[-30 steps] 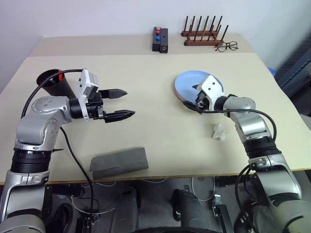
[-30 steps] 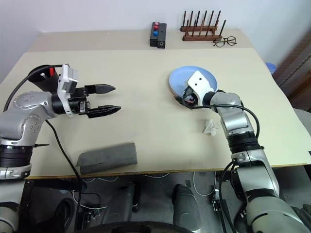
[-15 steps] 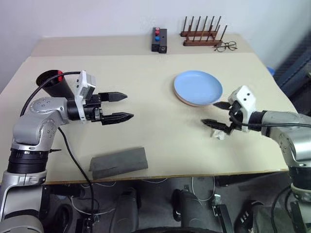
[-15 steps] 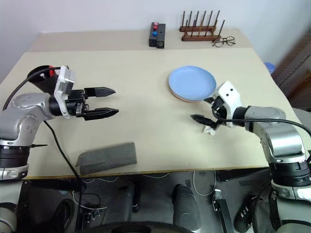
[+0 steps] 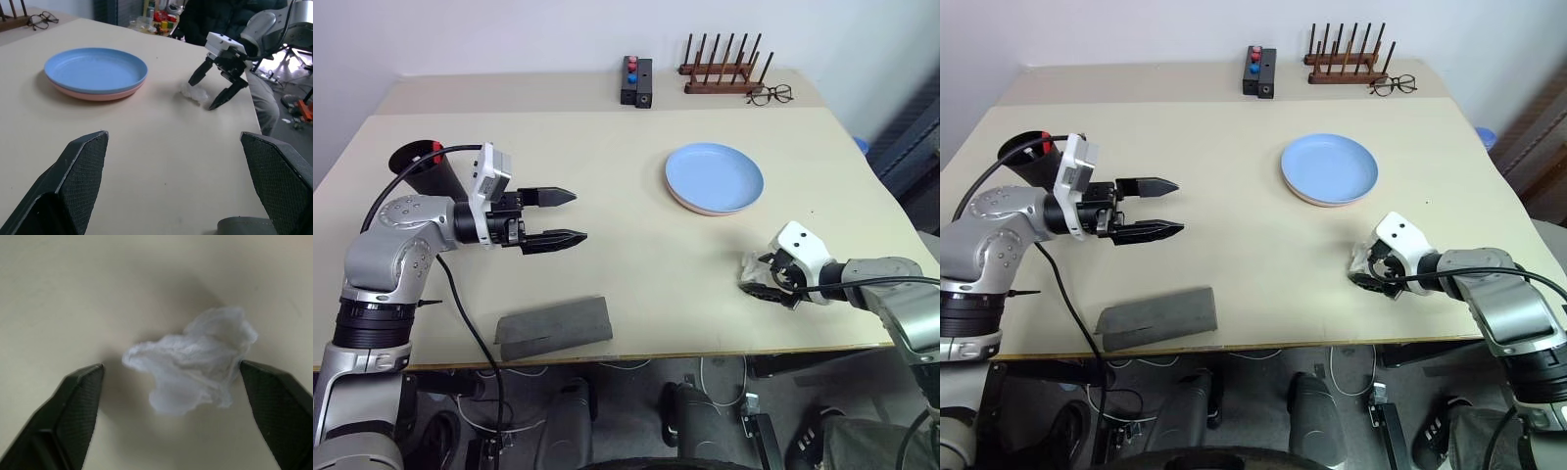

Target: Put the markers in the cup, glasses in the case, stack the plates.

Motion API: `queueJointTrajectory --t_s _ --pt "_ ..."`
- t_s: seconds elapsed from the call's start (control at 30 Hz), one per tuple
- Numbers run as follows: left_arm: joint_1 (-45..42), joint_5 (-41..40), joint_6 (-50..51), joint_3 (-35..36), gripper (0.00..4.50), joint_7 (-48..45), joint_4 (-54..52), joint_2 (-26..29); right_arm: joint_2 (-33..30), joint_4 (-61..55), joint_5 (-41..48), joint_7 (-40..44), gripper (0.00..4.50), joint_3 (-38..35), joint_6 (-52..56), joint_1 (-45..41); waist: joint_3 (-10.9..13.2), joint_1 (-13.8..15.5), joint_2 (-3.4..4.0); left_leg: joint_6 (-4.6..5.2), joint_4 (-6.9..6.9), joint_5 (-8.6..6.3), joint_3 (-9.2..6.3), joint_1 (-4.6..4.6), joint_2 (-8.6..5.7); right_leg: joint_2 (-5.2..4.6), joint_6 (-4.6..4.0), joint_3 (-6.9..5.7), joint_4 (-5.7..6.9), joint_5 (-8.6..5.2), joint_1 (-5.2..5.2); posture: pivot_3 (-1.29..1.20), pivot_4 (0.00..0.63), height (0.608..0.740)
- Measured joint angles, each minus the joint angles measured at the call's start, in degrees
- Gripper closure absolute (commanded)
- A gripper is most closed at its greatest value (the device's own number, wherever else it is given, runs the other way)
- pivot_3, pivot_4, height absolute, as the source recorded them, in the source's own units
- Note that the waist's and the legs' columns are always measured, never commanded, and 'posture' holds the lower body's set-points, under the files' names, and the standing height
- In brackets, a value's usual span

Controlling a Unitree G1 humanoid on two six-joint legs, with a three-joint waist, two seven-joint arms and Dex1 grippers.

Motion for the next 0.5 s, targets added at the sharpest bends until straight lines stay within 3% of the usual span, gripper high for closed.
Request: queueJointTrajectory --t_s 0.17,0.33,0.5 --pt "0.2 0.0 0.0 0.0 0.00 0.1 -0.1 0.3 0.7 3.2 -1.2 -0.7 4.28 0.1 -0.8 -2.4 0.0 0.0 0.00 0.00 0.00 0.00 0.00 0.00 0.00 0.00 -0.01 0.00 0.00 0.00 0.00 0.00 0.150 0.740" --pt "0.2 -0.1 0.0 0.0 0.00 0.2 -1.0 0.2 0.7 3.9 -0.8 0.5 4.40 -0.3 -1.9 -3.6 0.0 0.1 0.00 0.00 -0.01 0.00 0.00 -0.02 0.00 0.00 0.00 0.00 0.00 0.00 0.00 0.00 0.150 0.740" --pt "0.2 -1.0 0.3 0.6 0.00 0.9 -1.0 0.2 1.7 0.3 9.5 6.0 4.40 -6.0 1.4 -6.3 0.0 0.0 0.00 0.00 -0.01 0.00 -0.01 -0.02 0.00 0.00 0.00 0.00 0.01 0.01 -0.01 0.00 0.150 0.740"
